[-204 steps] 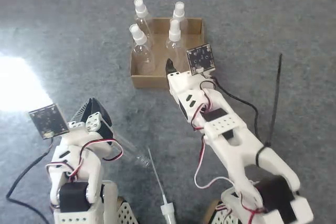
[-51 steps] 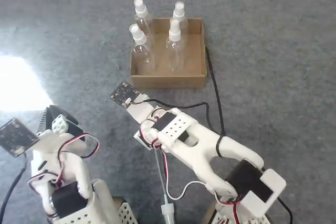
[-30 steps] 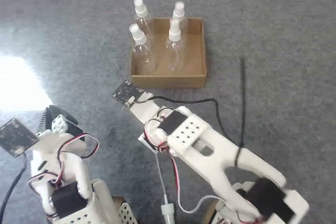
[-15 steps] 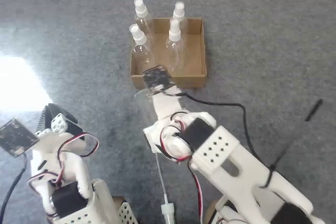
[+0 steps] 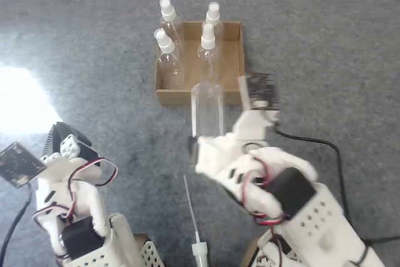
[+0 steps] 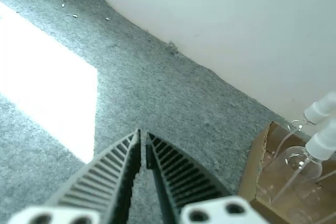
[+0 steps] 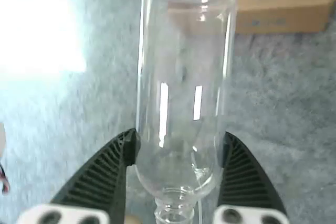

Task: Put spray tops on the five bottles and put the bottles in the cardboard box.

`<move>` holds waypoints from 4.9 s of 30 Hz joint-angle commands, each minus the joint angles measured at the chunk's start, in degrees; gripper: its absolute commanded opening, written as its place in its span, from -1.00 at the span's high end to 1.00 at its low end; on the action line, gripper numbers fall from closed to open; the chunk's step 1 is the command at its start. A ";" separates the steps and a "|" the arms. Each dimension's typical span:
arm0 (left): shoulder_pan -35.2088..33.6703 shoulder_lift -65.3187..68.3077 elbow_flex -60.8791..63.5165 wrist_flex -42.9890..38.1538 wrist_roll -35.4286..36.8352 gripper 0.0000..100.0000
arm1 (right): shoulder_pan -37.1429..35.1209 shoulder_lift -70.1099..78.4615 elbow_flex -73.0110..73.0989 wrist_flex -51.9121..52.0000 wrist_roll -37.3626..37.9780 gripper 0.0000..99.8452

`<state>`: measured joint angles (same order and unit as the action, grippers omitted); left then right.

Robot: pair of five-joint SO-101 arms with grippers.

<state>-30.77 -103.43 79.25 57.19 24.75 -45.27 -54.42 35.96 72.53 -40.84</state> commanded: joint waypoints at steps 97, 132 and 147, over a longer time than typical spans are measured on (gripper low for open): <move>0.18 -1.05 -0.31 -1.58 -0.26 0.97 | 15.43 16.75 2.73 -18.42 6.95 0.99; 0.18 -1.05 0.31 -2.73 -0.26 0.97 | 40.13 46.73 0.70 -27.30 26.29 0.99; 0.18 -1.05 0.31 -2.73 -0.26 0.97 | 42.33 46.64 -1.32 -20.18 33.05 0.98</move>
<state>-30.77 -103.43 79.96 56.13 24.75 -3.60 -7.12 39.82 50.81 -8.84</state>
